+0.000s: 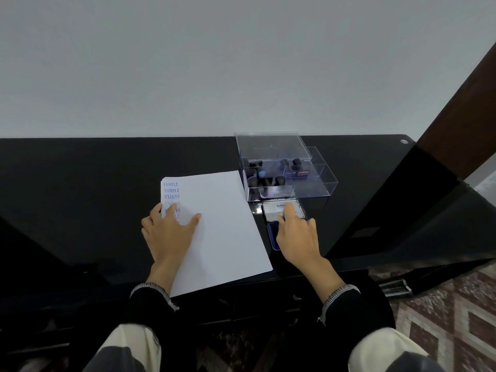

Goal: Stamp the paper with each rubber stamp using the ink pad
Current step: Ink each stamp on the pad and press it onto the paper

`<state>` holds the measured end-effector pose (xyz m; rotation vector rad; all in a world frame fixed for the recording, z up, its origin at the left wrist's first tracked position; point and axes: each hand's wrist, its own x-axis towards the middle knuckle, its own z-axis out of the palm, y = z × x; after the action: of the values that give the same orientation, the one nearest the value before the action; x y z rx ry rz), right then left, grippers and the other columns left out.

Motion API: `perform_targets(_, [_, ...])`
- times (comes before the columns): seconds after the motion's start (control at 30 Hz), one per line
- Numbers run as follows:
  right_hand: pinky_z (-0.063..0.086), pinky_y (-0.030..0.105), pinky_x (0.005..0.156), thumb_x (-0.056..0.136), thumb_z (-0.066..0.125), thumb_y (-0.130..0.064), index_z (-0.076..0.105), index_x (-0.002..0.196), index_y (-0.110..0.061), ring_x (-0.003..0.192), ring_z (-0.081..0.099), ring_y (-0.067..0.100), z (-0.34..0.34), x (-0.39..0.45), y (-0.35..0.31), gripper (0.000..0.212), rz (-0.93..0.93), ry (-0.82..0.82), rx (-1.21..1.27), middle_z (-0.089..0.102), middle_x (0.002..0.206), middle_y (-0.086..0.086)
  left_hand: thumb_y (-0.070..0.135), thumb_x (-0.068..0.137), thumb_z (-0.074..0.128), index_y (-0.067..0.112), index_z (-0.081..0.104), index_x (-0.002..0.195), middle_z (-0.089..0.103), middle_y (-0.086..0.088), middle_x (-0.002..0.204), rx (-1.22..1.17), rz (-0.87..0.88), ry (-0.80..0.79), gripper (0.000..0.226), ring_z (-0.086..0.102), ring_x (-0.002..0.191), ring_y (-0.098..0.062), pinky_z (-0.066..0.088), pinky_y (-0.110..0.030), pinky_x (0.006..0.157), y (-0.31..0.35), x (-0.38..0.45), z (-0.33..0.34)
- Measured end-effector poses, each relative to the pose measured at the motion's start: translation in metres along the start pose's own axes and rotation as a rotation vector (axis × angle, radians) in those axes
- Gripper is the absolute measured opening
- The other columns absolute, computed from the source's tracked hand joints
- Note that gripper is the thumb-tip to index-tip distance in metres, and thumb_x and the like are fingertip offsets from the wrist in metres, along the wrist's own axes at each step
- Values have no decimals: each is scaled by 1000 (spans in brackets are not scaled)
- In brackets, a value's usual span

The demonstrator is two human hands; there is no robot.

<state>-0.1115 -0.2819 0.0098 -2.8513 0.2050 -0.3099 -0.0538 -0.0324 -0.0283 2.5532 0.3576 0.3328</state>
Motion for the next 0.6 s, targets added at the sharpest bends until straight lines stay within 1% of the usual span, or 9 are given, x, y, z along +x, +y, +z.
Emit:
perform_targets(0.07, [33,37,79,98,38,-15,40,113,-14,62,49,22,-4,9,-1,15,-12,-40,-12,63,74,0,61,82,62,17,51,137,37,-7,145,2,4,2,71,35,123,-32,28,-43,104,1,0,0])
perform_targets(0.13, [35,39,84,97,38,-14,40,115,-13,63,49,23,-8,17,-2,18,-16,-102,-18,57,71,-2,61,81,62,17,52,136,37,-7,145,2,6,0,71,35,122,-33,28,-42,104,1,0,-1])
perform_targets(0.2, [35,40,87,97,39,-13,40,116,-12,63,48,23,-9,18,-3,20,-13,-113,-13,56,71,-1,60,81,63,17,52,136,37,-7,144,1,8,-3,71,35,122,-33,28,-42,104,0,0,-1])
perform_targets(0.3, [35,37,80,98,39,-15,42,115,-13,63,46,22,-5,8,-1,17,-7,-39,2,62,77,1,60,81,63,17,52,136,37,-7,145,-3,9,-4,71,34,123,-33,27,-42,105,1,0,-1])
perform_targets(0.4, [31,32,73,100,40,-18,41,111,-14,58,43,17,-1,-3,1,12,-6,5,6,61,74,-1,60,82,62,17,51,136,36,-7,145,3,9,-7,70,34,123,-32,27,-42,105,1,0,-2])
perform_targets(0.47, [30,31,73,100,41,-17,41,109,-14,58,42,15,-1,-5,1,9,-3,10,31,60,73,-1,60,82,62,17,51,136,36,-7,145,9,6,-6,70,34,123,-33,27,-42,105,1,0,-2])
perform_targets(0.53, [35,32,75,100,39,-18,41,110,-14,59,45,17,-4,-3,1,10,-27,9,32,62,76,-1,60,82,62,17,51,136,36,-7,145,14,1,-14,70,35,123,-33,28,-42,104,1,0,-2])
perform_targets(0.6, [38,34,75,101,37,-20,40,112,-14,64,50,21,-8,2,2,13,-42,-38,35,62,78,0,60,82,63,17,51,136,37,-7,144,12,-2,-25,70,35,122,-33,28,-42,104,1,1,-2])
